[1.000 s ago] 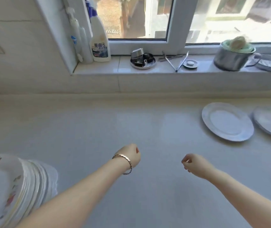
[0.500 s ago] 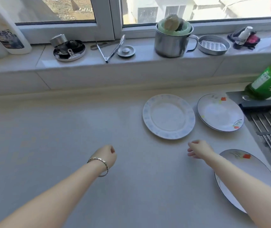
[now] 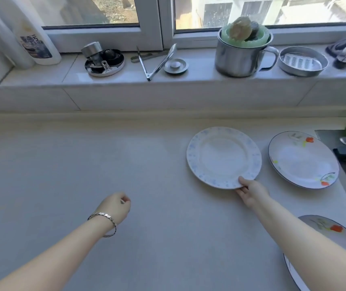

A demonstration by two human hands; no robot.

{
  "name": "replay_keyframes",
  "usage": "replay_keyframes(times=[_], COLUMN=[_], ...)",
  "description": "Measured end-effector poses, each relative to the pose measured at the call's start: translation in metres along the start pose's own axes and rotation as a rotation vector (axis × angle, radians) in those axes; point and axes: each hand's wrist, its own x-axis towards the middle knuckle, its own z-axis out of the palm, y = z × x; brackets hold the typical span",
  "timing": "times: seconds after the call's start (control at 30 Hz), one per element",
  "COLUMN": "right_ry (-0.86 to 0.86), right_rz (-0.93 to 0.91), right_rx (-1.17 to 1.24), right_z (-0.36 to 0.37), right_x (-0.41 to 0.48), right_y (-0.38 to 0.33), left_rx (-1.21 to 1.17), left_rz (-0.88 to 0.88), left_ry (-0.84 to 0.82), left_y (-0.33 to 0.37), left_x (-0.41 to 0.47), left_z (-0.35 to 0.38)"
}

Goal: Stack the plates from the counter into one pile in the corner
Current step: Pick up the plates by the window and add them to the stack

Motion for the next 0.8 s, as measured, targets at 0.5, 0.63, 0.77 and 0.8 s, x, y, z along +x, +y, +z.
replay_keyframes(times=[0.5, 0.63, 0.77, 0.8], right_ry=[-0.526, -0.647, -0.736, -0.756], right_rz=[-0.021, 0.006, 0.021, 0.026], right_rx=[-0.261, -0.342, -0.435, -0.459], right_z=[0.13, 0.204, 0.279, 0.297], right_x=[-0.158, -0.209, -0.255, -0.266], right_y=[0.101, 0.165, 0.235, 0.252], left_rx=[-0.211, -0.261, -0.277, -0.294], left_rz=[-0.043, -0.044, -0.122, -0.149], left_ry=[0.328, 0.485, 0.629, 0.659], left_y=[-0.157, -0.234, -0.325, -0.347], left_x=[-0.034, -0.055, -0.085, -0.092], left_z=[-0.143, -0.209, -0.277, -0.291])
